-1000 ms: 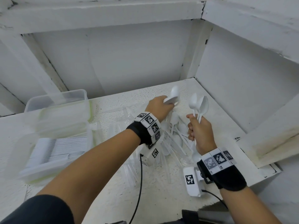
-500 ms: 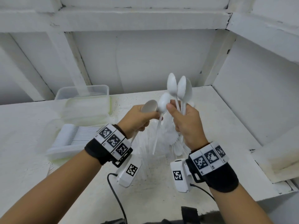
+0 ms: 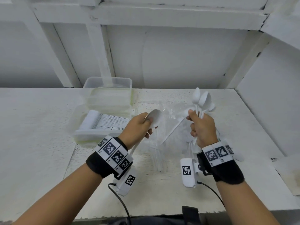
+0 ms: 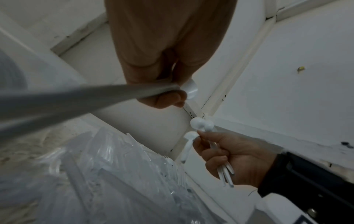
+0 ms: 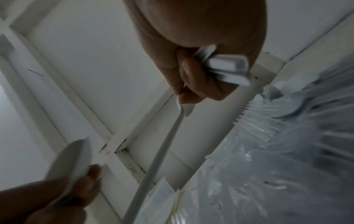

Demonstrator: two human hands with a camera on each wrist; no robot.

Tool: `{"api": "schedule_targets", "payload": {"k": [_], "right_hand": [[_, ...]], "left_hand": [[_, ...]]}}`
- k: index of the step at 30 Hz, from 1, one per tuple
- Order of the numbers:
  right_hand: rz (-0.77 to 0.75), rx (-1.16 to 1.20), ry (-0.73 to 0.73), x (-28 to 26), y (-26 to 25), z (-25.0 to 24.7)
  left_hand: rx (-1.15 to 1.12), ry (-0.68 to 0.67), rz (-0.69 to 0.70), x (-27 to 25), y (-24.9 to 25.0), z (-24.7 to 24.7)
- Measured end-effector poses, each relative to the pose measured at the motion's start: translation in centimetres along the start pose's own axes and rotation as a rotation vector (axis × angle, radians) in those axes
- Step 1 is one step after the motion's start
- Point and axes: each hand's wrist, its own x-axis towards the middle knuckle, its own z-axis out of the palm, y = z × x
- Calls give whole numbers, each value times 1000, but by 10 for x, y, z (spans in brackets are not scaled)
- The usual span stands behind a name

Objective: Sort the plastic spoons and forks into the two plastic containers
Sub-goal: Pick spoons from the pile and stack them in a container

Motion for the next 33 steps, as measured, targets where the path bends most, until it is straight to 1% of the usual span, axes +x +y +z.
{"api": "schedule_targets", "payload": {"k": [2,4,8,10,12,15,17,20,24,28,33], "right_hand": [[51,-12,46,6,6,-6],[85,-6,69,10,11,-11],[95,33,60,7,13,-12],[69,37,21,1,9,-9],[30,27,-50,-8,4,-5],[-35,-28,-186,-22,-2,6],[-93,-94,-241,-31,-4,15],[-180,-171,-261,-43,-5,28],[-236,-187,-242,-50,-5,40],[-264,-163,-270,-55,-3,44],[-228,-134,-329,-59,-2,48]], "left_hand": [[51,31,30,-2,-4,-1],[46,50,43,-4,-5,-1],[1,41,24,-7,-6,0],[-82,54,-11,-7,-7,1],[-154,68,-38,-7,-7,2],[-163,76,-33,-6,-6,7],[-168,74,-16,-6,-4,12],[-255,19,-17,-6,2,21],[-304,-36,-34,-6,5,26],[-333,-41,-83,-2,2,24],[-324,25,-114,0,-1,23]]}}
